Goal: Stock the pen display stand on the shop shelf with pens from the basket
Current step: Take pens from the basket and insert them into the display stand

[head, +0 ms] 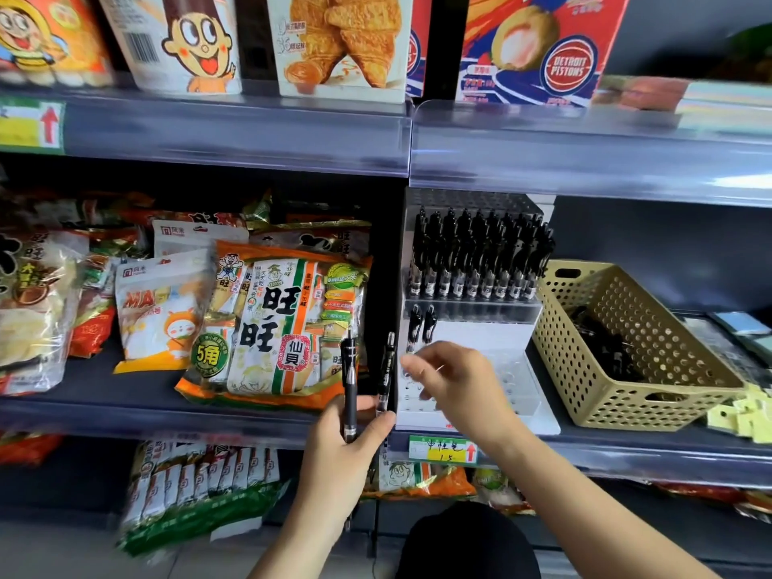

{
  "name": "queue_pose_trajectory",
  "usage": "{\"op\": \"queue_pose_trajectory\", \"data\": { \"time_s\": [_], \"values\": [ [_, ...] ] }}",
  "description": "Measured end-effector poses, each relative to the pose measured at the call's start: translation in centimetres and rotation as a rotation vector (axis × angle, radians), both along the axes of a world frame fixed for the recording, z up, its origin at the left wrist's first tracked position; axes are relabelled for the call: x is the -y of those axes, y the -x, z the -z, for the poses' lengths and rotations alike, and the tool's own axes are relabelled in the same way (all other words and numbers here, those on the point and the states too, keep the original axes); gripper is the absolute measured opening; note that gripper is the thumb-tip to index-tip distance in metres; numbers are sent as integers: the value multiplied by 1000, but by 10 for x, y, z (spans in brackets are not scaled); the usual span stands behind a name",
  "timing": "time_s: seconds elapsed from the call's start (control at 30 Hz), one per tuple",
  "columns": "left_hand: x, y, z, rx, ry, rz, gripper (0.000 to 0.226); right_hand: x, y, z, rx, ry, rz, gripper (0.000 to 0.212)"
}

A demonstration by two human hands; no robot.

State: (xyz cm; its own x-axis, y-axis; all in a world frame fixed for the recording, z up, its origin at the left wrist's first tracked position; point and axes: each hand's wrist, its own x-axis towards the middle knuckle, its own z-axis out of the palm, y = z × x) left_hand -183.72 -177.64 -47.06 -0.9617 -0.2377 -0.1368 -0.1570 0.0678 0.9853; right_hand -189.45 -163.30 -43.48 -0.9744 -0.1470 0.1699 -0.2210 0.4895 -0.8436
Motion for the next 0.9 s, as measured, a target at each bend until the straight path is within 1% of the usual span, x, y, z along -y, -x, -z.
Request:
{"op": "queue_pose_trajectory", "data": {
  "time_s": [0.07, 0.23, 0.33, 0.43, 0.5, 0.67, 0.83, 0.9],
  "values": [
    [-5, -1, -2, -15, 1, -1, 19, 2, -11, 4, 29, -10, -85, 15],
    [-10, -4, -4, -50, 53, -4, 22, -3, -17, 11, 21, -37, -90, 13],
    [-10, -5, -4, -63, 72, 30, 20, -7, -18, 8, 100, 22, -106, 11],
    [-8, -4, -4, -56, 70, 59, 12, -16, -12, -6, 160, 149, -62, 8],
    [-6, -3, -3, -43, 64, 47, 8, -28, -2, -19, 114, 171, 5, 4],
    [-3, -3, 1, -26, 32, 0, 9, -51, 26, -41, -96, 65, 201, 5],
    [-2, -3, 5, -34, 19, 10, 11, -47, 43, -38, -163, -39, 241, 16],
    [-1, -3, 5, -35, 21, 14, 10, -43, 48, -32, -161, -86, 240, 16]
  ]
}}
